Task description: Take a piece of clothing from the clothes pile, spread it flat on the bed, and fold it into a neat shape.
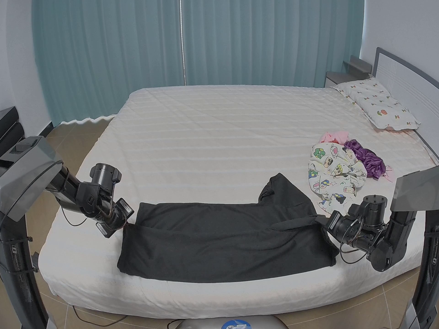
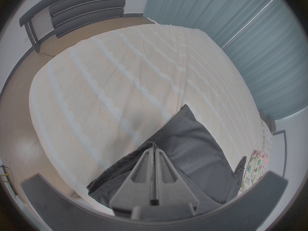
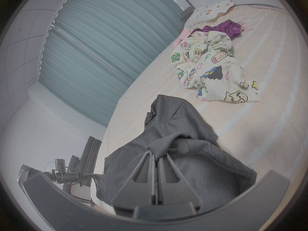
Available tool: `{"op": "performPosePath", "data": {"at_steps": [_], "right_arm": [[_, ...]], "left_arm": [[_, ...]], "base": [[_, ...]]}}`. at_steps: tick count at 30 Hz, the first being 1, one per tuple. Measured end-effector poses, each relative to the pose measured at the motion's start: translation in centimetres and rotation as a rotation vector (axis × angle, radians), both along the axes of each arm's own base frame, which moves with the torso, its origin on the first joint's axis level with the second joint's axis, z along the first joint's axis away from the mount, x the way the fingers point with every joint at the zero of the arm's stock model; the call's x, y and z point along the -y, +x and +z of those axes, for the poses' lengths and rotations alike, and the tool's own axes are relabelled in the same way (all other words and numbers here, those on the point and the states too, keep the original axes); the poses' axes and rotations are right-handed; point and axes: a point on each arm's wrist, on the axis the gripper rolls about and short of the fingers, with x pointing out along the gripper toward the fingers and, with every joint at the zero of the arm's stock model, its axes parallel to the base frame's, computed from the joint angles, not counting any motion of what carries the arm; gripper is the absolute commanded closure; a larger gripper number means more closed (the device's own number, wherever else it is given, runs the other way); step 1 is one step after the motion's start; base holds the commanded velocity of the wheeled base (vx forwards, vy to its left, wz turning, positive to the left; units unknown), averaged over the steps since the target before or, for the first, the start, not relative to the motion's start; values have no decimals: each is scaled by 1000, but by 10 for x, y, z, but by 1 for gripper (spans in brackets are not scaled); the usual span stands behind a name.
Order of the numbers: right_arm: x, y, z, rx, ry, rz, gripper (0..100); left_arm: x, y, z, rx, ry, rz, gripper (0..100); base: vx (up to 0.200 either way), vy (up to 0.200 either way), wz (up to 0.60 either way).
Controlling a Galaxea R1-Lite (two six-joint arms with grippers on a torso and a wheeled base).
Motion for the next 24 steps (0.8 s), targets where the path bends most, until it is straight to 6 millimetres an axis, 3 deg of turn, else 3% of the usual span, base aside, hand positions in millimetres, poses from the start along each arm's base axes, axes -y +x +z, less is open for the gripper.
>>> {"op": "performPosePath", "data": {"at_steps": [24], "right_arm": [[1, -1, -5, 1, -5, -1, 100]], "left_arm": [[-5, -1, 2, 4, -3, 14, 100]], "base": [[0, 0, 0]]}}
